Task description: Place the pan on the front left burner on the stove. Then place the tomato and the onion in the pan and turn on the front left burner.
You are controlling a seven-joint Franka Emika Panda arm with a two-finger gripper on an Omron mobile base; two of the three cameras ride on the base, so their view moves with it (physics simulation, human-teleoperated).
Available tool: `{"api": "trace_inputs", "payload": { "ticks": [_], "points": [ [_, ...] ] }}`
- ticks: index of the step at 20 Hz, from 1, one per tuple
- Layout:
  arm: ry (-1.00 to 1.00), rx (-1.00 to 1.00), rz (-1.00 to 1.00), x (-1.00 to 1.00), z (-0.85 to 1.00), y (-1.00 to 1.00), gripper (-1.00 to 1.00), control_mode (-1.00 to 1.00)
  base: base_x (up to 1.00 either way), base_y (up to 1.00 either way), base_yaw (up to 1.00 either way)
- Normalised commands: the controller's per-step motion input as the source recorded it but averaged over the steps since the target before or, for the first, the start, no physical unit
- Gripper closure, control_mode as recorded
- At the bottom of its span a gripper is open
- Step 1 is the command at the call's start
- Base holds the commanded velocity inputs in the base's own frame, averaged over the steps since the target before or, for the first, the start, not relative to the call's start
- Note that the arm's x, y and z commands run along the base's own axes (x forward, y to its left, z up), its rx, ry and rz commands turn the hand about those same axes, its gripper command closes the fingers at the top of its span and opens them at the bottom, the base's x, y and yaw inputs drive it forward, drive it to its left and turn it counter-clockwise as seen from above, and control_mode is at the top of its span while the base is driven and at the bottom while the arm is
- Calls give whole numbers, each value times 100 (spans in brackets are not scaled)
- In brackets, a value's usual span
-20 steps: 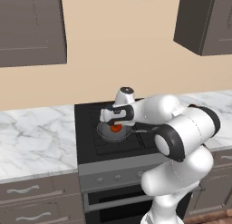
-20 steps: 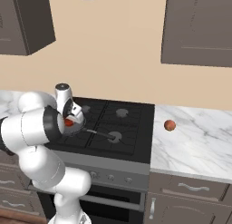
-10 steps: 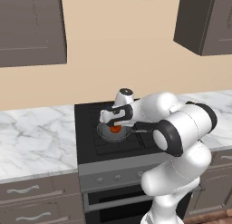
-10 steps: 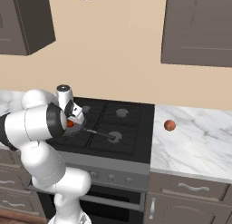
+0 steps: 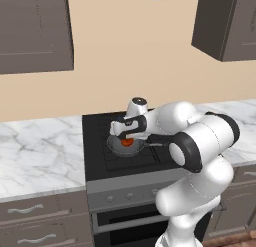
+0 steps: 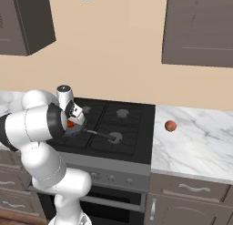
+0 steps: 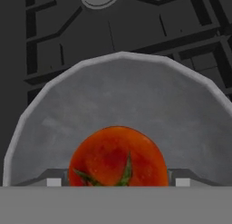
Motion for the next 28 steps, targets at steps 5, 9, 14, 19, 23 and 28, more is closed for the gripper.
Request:
{"api": "trace_inputs", "payload": {
  "ticks": [5, 9, 14, 19, 23, 28],
  "points": [
    [0, 0, 0, 0, 0, 0, -100, -100, 0, 0, 0],
    [0, 0, 0, 0, 4, 0, -100, -100, 0, 0, 0],
    [3, 0, 0, 0, 32, 0, -100, -100, 0, 0, 0],
    [5, 0, 0, -13, 24, -13, -100, -100, 0, 0, 0],
    [0, 0, 0, 0, 14, -40, -100, -100, 0, 0, 0],
    [-1, 0, 4, 0, 1, -59, -100, -100, 0, 0, 0]
  ]
}}
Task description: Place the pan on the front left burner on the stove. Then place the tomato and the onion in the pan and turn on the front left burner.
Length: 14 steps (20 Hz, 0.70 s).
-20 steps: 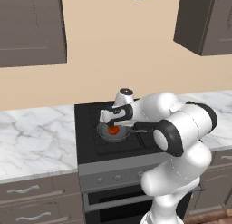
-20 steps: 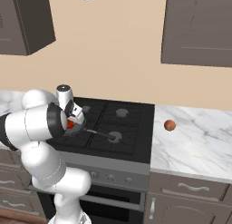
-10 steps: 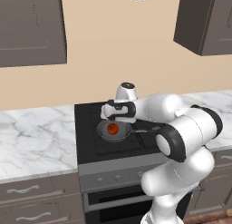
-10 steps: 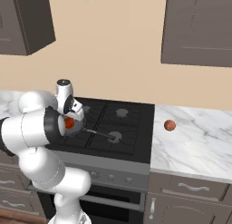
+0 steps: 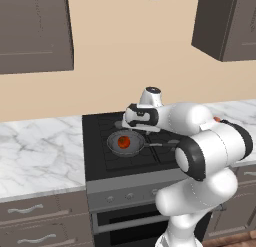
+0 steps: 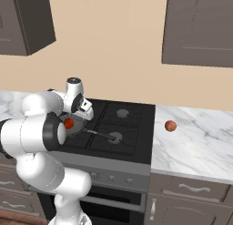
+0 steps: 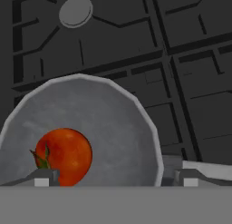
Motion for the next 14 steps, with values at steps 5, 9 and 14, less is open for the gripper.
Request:
{"api": "trace_inputs", "payload": {
  "ticks": [5, 9, 14],
  "points": [
    [-4, 0, 8, 0, 0, -57, -100, -100, 0, 0, 0],
    [-3, 0, 9, 0, 0, -56, -100, -100, 0, 0, 0],
    [-2, 0, 8, 0, 0, -51, -100, -100, 0, 0, 0]
  ]
}}
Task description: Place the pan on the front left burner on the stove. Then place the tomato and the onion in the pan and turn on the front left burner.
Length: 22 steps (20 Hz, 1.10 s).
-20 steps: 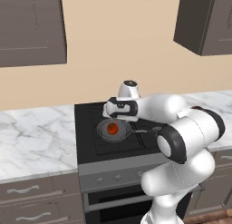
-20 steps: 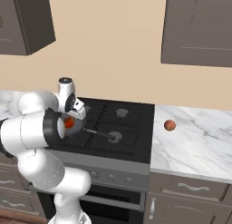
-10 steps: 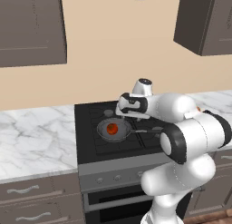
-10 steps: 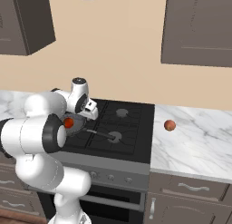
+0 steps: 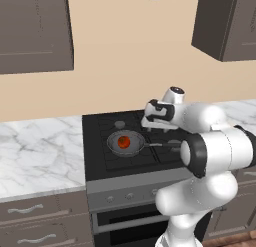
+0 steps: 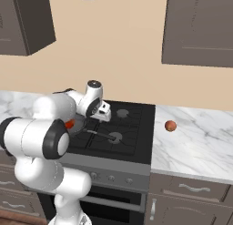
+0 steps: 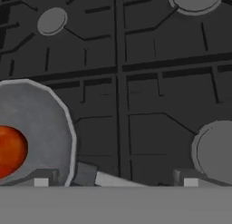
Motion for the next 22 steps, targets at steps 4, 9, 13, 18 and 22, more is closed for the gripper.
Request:
{"api": "trace_inputs", "payload": {
  "ticks": [4, 9, 13, 18, 22],
  "points": [
    [0, 0, 8, 0, 0, -51, -100, -100, 0, 0, 0],
    [0, 0, 8, 0, 0, -49, -100, -100, 0, 0, 0],
    [-1, 0, 6, 0, 0, -48, -100, -100, 0, 0, 0],
    [-1, 0, 3, 0, 0, -53, -100, -100, 0, 0, 0],
    [0, 0, 0, 0, -9, -48, -100, -100, 0, 0, 0]
  ]
}}
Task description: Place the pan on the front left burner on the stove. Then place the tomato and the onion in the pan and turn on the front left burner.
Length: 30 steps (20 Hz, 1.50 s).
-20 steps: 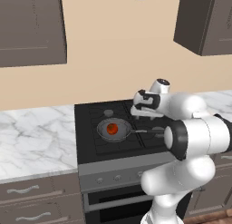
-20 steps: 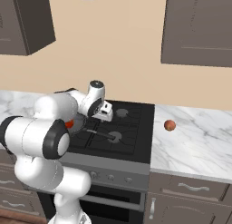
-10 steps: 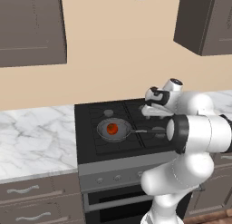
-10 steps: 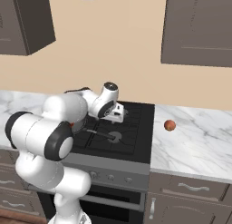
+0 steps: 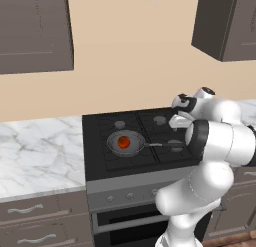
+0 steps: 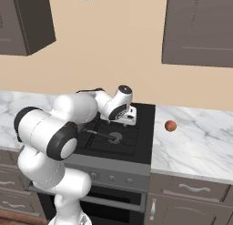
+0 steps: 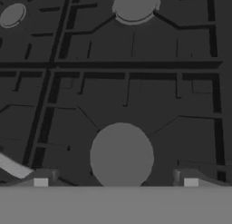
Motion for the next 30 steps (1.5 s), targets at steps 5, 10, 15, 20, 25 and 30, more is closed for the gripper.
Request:
{"api": "trace_inputs", "payload": {
  "ticks": [5, 10, 15, 20, 25, 30],
  "points": [
    [0, 0, 1, 1, -12, -48, -100, -100, 0, 0, 0],
    [0, 0, 1, 0, -5, -49, -100, -100, 0, 0, 0],
    [0, 0, 1, 1, -2, -46, -100, -100, 0, 0, 0],
    [0, 0, 1, 4, 0, -43, -100, -100, 0, 0, 0],
    [0, 0, 1, 26, 0, -35, -100, -100, 0, 0, 0],
    [0, 0, 0, 21, 0, -40, -100, -100, 0, 0, 0]
  ]
}}
